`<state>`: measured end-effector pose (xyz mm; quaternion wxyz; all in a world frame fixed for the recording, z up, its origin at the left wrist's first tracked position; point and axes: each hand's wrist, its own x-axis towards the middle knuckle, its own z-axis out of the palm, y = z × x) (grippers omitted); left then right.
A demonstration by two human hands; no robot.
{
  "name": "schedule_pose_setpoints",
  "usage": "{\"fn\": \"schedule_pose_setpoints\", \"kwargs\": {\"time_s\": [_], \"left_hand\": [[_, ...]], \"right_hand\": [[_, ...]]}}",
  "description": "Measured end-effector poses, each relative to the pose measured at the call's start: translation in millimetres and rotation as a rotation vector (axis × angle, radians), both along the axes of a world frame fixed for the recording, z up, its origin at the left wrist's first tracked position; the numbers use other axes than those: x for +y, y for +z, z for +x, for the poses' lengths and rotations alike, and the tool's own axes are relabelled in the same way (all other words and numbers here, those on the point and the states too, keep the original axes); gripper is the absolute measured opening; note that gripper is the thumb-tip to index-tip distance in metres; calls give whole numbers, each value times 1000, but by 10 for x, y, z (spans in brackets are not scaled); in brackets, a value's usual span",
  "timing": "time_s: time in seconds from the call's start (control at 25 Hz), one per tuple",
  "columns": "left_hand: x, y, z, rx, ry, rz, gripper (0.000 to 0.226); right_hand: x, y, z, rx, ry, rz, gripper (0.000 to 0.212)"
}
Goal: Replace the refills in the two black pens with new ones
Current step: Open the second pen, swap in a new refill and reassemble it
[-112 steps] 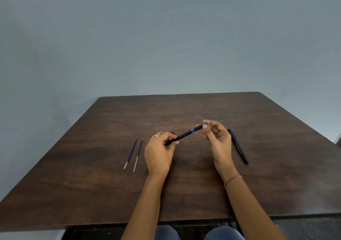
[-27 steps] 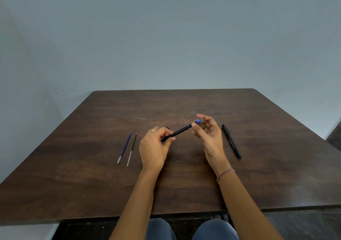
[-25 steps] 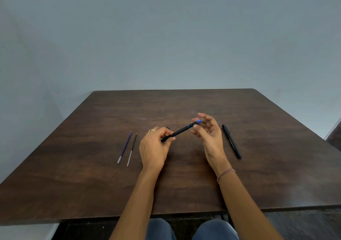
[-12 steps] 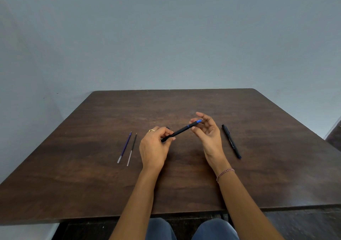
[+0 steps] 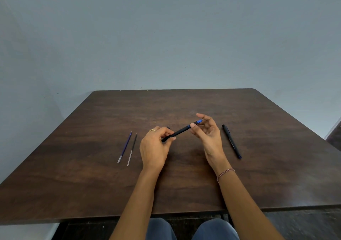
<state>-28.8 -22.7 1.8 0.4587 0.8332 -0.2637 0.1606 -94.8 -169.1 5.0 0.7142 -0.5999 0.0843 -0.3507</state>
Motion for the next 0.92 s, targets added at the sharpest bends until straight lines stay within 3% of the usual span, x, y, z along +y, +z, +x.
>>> {"fn": "schedule_pose_setpoints", "kwargs": {"time_s": [0.32, 0.64, 0.92], "left_hand": [[0, 3, -5, 2, -3, -1, 19], [-3, 1, -4, -4, 3, -2, 19], [4, 8, -7, -13, 11, 23, 20]], "right_hand": [[-6, 10, -28, -66, 5, 20, 43], [-3, 11, -5, -56, -24, 28, 33], [-18, 2, -23, -98, 16, 33, 41]]}}
